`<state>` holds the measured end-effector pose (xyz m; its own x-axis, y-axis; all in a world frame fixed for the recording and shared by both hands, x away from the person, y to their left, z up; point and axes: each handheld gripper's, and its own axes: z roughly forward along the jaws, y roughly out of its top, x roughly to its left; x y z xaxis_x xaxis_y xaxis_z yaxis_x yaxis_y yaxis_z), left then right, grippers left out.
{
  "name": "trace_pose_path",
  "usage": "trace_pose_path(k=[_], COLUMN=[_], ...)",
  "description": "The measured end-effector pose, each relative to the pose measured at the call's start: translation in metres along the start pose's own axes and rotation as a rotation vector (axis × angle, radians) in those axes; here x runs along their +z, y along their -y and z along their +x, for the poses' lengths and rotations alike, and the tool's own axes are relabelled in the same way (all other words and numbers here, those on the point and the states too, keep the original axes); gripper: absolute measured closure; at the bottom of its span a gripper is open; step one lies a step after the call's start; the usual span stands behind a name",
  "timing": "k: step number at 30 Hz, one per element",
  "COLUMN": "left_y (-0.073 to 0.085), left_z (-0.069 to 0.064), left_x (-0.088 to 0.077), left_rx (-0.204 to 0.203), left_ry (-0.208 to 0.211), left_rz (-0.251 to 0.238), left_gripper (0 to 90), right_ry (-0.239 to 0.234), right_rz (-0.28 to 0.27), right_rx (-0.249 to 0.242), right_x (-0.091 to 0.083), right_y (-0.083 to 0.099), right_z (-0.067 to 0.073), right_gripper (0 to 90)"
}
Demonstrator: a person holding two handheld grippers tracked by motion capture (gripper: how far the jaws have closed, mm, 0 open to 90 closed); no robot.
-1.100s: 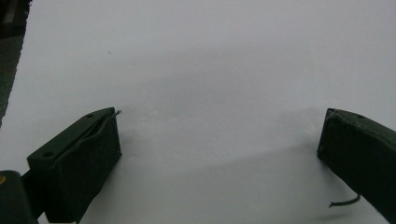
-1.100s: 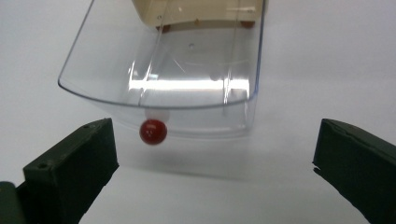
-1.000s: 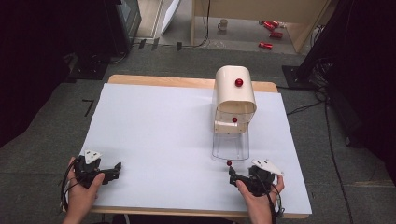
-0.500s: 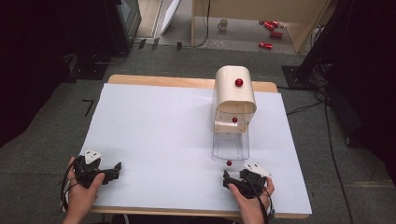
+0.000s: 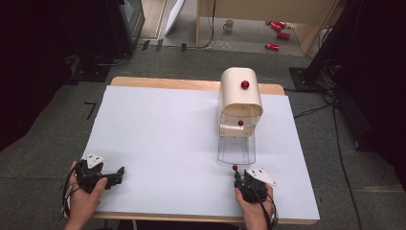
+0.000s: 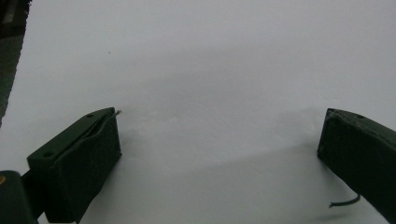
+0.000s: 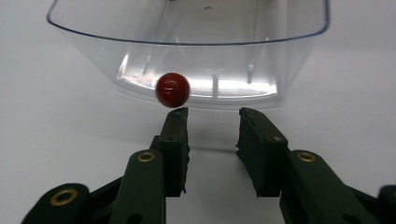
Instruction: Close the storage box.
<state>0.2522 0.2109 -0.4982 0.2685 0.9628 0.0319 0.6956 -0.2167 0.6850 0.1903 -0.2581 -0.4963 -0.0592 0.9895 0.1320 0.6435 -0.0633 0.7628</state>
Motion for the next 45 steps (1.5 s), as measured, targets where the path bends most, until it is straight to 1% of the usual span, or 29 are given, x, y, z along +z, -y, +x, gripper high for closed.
trace_pose_path(k=[3, 7, 9, 10, 11, 13, 17, 23, 29, 30, 37, 38, 40, 42, 45], left_y=[0.0, 0.0, 0.0, 0.0, 0.0, 0.0, 0.0, 0.0, 0.0, 0.0, 0.0, 0.0, 0.0, 0.0, 0.0], left_z=[0.0, 0.0, 0.0, 0.0, 0.0, 0.0, 0.0, 0.0, 0.0, 0.0, 0.0, 0.0, 0.0, 0.0, 0.0], left_x=[0.0, 0.0, 0.0, 0.0, 0.0, 0.0, 0.0, 0.0, 0.0, 0.0, 0.0, 0.0, 0.0, 0.0, 0.0], left_rx=[0.0, 0.0, 0.0, 0.0, -0.001, -0.001, -0.001, -0.001, 0.0, 0.0, -0.001, -0.001, 0.0, -0.001, 0.0], left_ry=[0.0, 0.0, 0.0, 0.0, 0.0, 0.0, 0.0, 0.0, 0.0, 0.0, 0.0, 0.0, 0.0, 0.0, 0.0], left_rz=[0.0, 0.0, -0.001, -0.001, 0.0, 0.0, 0.0, 0.0, 0.0, 0.0, 0.0, 0.0, 0.0, 0.0, 0.0], left_gripper=[0.0, 0.0, 0.0, 0.0, 0.0, 0.0, 0.0, 0.0, 0.0, 0.0, 0.0, 0.0, 0.0, 0.0, 0.0], right_ry=[-0.023, -0.031, -0.033, -0.033, -0.034, -0.037, -0.047, -0.051, -0.05, -0.05, -0.049, -0.049, -0.049, -0.048, -0.045], right_rz=[0.003, -0.007, -0.011, -0.011, -0.011, -0.008, -0.023, -0.039, -0.051, -0.051, -0.044, -0.044, -0.046, -0.048, -0.047], right_rx=[0.0, 0.005, 0.007, 0.007, 0.008, 0.012, 0.022, 0.018, 0.014, 0.014, 0.001, 0.001, -0.001, 0.003, 0.007], right_x=[0.004, 0.006, 0.007, 0.007, 0.008, 0.007, 0.004, 0.0, 0.001, 0.001, 0.012, 0.012, 0.017, 0.019, 0.026], right_y=[-0.001, -0.004, -0.006, -0.006, -0.006, -0.007, -0.011, -0.022, -0.036, -0.036, -0.052, -0.052, -0.058, -0.06, -0.066], right_z=[0.005, 0.009, 0.012, 0.012, 0.013, 0.012, 0.009, 0.006, 0.003, 0.003, 0.004, 0.004, 0.004, 0.004, 0.002], right_gripper=[64.6, 66.7, 72.3, 72.3, 74.5, 75.2, 75.6, 76.0, 76.3, 76.3, 76.5, 76.5, 76.6, 76.6, 76.6])
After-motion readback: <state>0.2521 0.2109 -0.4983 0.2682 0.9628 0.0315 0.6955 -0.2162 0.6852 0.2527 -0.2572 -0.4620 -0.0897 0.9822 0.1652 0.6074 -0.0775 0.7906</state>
